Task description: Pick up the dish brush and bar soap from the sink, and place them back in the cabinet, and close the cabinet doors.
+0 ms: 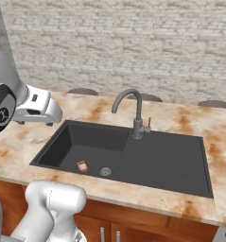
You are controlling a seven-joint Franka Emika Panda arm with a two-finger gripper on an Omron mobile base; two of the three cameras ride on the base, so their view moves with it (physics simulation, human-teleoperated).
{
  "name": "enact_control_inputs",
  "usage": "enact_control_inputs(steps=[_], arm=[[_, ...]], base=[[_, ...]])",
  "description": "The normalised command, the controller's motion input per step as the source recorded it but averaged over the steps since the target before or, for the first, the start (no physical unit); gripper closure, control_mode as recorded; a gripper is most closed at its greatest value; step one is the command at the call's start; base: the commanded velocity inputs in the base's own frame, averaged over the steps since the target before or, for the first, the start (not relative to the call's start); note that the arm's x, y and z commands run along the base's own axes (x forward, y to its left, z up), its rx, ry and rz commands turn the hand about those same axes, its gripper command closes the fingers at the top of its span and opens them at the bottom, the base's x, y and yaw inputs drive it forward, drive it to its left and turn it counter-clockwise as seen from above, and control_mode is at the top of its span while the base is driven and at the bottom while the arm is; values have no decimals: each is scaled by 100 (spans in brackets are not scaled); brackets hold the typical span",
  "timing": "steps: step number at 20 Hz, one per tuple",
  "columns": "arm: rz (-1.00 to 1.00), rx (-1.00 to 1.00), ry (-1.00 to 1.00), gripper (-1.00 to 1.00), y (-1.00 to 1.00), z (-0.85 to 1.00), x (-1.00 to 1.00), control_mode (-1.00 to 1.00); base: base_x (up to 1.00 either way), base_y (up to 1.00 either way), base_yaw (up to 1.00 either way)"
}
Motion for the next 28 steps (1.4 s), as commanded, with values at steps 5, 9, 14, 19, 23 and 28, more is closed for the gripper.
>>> enact_control_inputs(steps=[5, 9, 14, 19, 23, 28], arm=[[0, 0, 0, -100, 0, 0, 0, 100], [0, 0, 0, -100, 0, 0, 7, -100], [7, 0, -1, -100, 0, -18, 28, -100], [17, 0, 0, -100, 0, -33, 44, -100], [21, 0, 0, -100, 2, -38, 36, -100], [8, -6, 0, -100, 16, -33, 29, -100]], base=[[11, 0, 0], [0, 0, 0], [0, 0, 0], [0, 0, 0], [0, 0, 0], [0, 0, 0]])
